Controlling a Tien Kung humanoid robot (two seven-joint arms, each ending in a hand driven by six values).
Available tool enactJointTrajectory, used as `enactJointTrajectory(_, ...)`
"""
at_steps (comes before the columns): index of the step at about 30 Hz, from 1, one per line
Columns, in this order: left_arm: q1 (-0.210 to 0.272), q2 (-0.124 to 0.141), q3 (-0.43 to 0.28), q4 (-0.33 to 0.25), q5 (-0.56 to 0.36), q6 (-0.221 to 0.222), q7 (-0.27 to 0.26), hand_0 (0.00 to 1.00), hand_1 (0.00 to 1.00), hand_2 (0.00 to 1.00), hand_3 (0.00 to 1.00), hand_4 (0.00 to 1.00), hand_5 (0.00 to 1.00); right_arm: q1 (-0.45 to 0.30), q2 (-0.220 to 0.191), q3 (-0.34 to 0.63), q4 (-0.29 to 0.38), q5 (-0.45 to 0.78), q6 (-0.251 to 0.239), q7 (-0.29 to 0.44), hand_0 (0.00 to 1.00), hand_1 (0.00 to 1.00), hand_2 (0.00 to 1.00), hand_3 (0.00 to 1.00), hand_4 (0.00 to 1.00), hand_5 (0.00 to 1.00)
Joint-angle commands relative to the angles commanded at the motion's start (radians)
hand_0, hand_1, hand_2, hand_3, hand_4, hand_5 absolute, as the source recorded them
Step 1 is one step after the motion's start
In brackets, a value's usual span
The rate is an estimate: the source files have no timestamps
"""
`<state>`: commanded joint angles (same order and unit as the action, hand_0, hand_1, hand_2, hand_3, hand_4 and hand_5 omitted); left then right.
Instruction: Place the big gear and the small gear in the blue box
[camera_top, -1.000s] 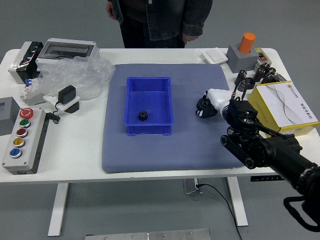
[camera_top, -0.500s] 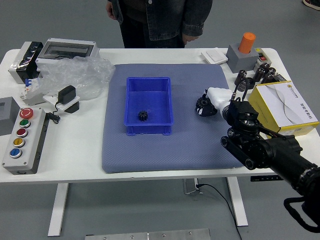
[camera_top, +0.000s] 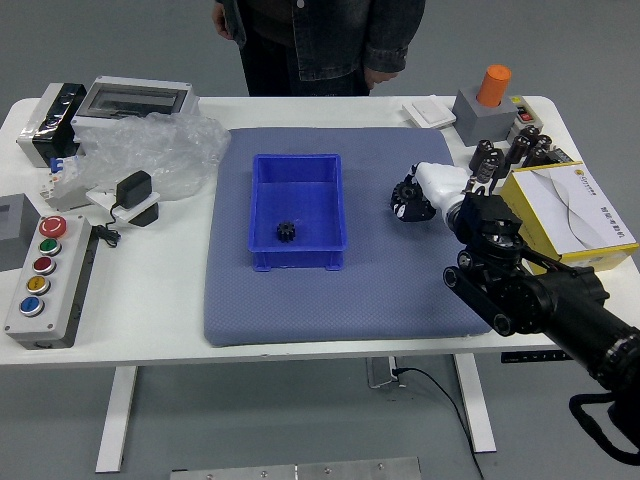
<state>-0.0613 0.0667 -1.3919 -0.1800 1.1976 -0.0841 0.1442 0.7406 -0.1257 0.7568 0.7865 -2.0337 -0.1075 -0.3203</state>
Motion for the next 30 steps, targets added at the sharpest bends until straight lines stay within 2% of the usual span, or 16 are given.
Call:
enactJointTrajectory(10, 0.000, 0.004, -0.003, 0.000, -0.001, 0.000, -0.001, 0.733, 0.682, 0.703, 0.702, 0.421, 0.026, -0.004, -0.023, 0.055, 0.192, -0.049, 0.007, -0.043, 0.688, 0.490, 0.524, 0.628, 0.557, 0.155)
enactJointTrajectory(19, 0.001, 0.004, -0.008, 0.000, 0.002, -0.001, -0.001, 0.732, 0.682, 0.706, 0.702, 0.425, 0.027, -0.019, 0.005, 0.040, 0.371, -0.057, 0.010, -0.063, 0.689, 0.491, 0.528, 0.631, 0.567, 0.153)
enactJointTrajectory(23, 0.001, 0.003, -0.009, 0.000, 0.004, -0.001, -0.001, 0.732, 0.681, 0.707, 0.704, 0.427, 0.025, -0.030, 0.030, 0.026, 0.407, -0.049, 0.004, -0.061, 0.689, 0.493, 0.530, 0.632, 0.571, 0.156)
enactJointTrajectory(30, 0.005, 0.001, -0.008, 0.000, 0.005, -0.001, 0.001, 0.732, 0.681, 0.705, 0.702, 0.426, 0.025, -0.059, 0.071, 0.011, 0.414, -0.039, -0.011, -0.052, 0.689, 0.492, 0.530, 0.631, 0.575, 0.159)
